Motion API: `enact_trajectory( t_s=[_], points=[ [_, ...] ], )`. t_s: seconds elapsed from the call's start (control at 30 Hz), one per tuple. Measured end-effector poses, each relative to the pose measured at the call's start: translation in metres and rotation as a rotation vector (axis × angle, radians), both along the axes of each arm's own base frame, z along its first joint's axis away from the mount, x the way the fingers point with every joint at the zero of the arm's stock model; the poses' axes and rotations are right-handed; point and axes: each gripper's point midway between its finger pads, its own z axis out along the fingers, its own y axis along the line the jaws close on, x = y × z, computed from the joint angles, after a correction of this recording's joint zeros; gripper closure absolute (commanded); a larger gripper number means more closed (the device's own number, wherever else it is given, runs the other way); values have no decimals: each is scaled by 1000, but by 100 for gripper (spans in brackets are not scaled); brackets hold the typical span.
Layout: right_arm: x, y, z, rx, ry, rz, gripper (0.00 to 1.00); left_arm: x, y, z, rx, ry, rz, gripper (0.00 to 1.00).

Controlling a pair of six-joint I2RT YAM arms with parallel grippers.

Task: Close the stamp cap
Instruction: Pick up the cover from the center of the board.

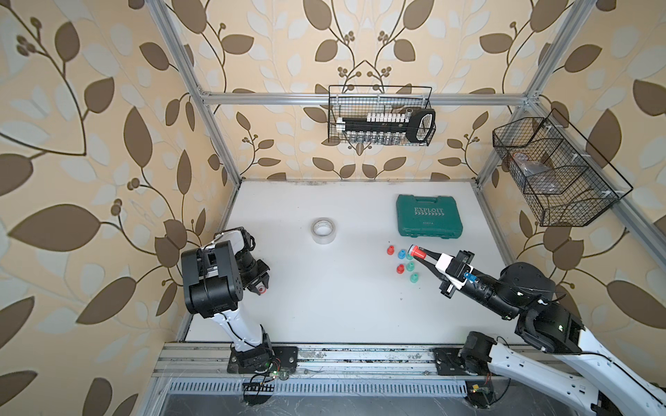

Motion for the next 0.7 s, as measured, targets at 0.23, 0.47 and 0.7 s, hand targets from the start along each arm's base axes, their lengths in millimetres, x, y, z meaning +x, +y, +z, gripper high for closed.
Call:
enact_trajectory(
  t_s=[0.23,0.47,0.7],
  points=[
    [0,0,0,0,-1,-1,100,0,-1,0,0,3,-3,72],
    [1,0,-2,-3,3,-4,100,1,-16,1,2,8,-65,73],
    [7,-2,-28,-15,104,-45,100,11,-65,14,-56,-89,-180,73]
  ],
)
